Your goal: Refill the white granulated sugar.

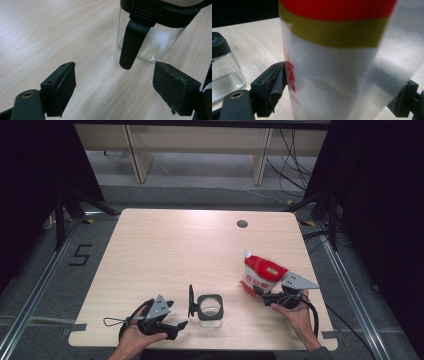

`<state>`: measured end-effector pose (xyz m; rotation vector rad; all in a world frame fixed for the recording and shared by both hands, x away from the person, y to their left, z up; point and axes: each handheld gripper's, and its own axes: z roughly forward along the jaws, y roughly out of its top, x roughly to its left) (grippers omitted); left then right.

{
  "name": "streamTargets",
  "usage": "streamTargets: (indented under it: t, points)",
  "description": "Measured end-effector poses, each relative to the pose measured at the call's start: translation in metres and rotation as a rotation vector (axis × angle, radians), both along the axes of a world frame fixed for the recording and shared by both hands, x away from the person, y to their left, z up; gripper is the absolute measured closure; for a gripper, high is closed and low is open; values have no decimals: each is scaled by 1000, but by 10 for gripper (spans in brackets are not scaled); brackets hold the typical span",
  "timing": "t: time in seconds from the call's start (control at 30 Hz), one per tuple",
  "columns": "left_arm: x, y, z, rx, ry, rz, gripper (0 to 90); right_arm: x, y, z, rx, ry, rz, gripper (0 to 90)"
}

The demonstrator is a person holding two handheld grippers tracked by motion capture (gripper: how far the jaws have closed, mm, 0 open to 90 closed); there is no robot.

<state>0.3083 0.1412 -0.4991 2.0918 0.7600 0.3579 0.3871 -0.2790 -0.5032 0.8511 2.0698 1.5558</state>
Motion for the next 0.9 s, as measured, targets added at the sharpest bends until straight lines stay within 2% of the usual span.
streamTargets:
  t: [0.03,0.07,0.13,0.17,0.2,0.27,0.33,0.37,0.4,0.47,0.53,0.57,0.6,0.63,0.67,0.7,0.73,0.77,0.8,0.87,0.9]
  points:
    - [0,0,0,-2,-1,3,183,1,-1,0,-28,-9,-9,169]
    - [0,0,1,3,-6,1,183,2,-1,-1,-29,-20,-8,169]
    - [1,0,0,-7,-10,2,183,3,0,-1,-11,-7,13,170]
    - [1,0,0,-7,-10,-2,183,3,0,-2,-21,-7,-9,170]
    - [2,1,0,0,-15,-9,183,5,1,-4,-4,-39,-28,170]
    - [0,0,0,-5,2,-2,183,5,2,-4,-4,-2,5,175]
    - [1,0,-1,-5,-3,-5,184,7,2,-5,8,-22,-8,176]
    - [2,1,0,18,-14,-17,184,8,2,-5,15,-21,14,176]
    - [1,0,-1,-4,3,-9,184,10,2,-6,8,-42,6,180]
    - [1,-1,-2,-20,-1,4,184,10,3,-7,7,-39,1,201]
    - [1,0,-1,7,0,-4,185,11,4,-6,8,-20,15,208]
    - [1,0,-1,7,0,-4,184,10,5,-6,23,-15,25,212]
    - [1,0,-1,6,1,-1,185,12,5,-7,13,-28,20,215]
    - [1,0,-1,7,3,1,185,11,6,-7,13,-22,11,217]
    - [1,1,0,14,11,-13,185,12,7,-8,27,-34,22,218]
    - [2,1,0,13,11,-14,185,12,8,-8,46,-18,23,221]
    - [1,1,0,13,10,-14,185,10,8,-8,31,2,9,224]
    - [1,1,0,14,10,-16,185,11,10,-10,41,-17,-6,227]
    - [1,1,0,12,8,-15,185,14,9,-10,19,-29,27,228]
    - [2,1,0,26,-5,-24,185,15,10,-11,33,-33,22,231]
    - [2,1,0,27,-12,-31,185,17,10,-11,36,-32,46,232]
